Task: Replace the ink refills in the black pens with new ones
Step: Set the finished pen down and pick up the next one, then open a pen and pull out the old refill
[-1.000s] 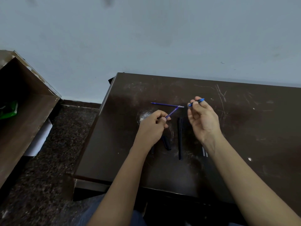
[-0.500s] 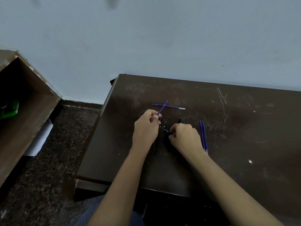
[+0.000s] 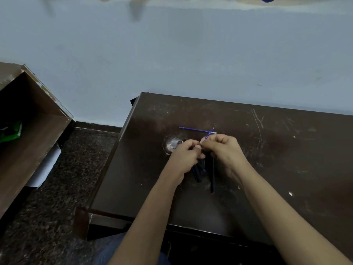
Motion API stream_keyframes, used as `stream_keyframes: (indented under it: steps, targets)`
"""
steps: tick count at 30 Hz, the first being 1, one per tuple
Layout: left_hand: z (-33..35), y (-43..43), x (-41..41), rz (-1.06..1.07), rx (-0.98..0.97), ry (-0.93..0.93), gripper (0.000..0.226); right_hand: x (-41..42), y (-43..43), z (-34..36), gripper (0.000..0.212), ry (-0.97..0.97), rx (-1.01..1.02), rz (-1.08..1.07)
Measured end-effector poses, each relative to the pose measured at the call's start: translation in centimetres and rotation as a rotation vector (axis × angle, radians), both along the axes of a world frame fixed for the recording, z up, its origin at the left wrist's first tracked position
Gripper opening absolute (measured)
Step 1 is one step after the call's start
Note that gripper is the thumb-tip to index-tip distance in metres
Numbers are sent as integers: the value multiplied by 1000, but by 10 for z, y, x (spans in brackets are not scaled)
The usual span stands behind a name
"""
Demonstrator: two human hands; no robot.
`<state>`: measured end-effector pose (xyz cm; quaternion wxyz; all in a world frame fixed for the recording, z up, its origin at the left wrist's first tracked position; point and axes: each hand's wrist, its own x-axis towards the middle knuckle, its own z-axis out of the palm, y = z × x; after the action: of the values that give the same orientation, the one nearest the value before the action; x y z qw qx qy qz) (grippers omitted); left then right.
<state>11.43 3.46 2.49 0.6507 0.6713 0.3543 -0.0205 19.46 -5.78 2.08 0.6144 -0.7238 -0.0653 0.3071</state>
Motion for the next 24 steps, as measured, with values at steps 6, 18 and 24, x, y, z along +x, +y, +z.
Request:
stream_keyframes:
  steps: [6,18,24]
  targets:
    - [2,4,0,73,4,-38,21,50,32,32,13,79,227,-167]
    - [-3,6,1,104,63,-11,25,55,51,-35,7,-807,-681,429]
    - [-12,5,4,100,132,-39,27,50,58,-47,20,-1055,-763,491]
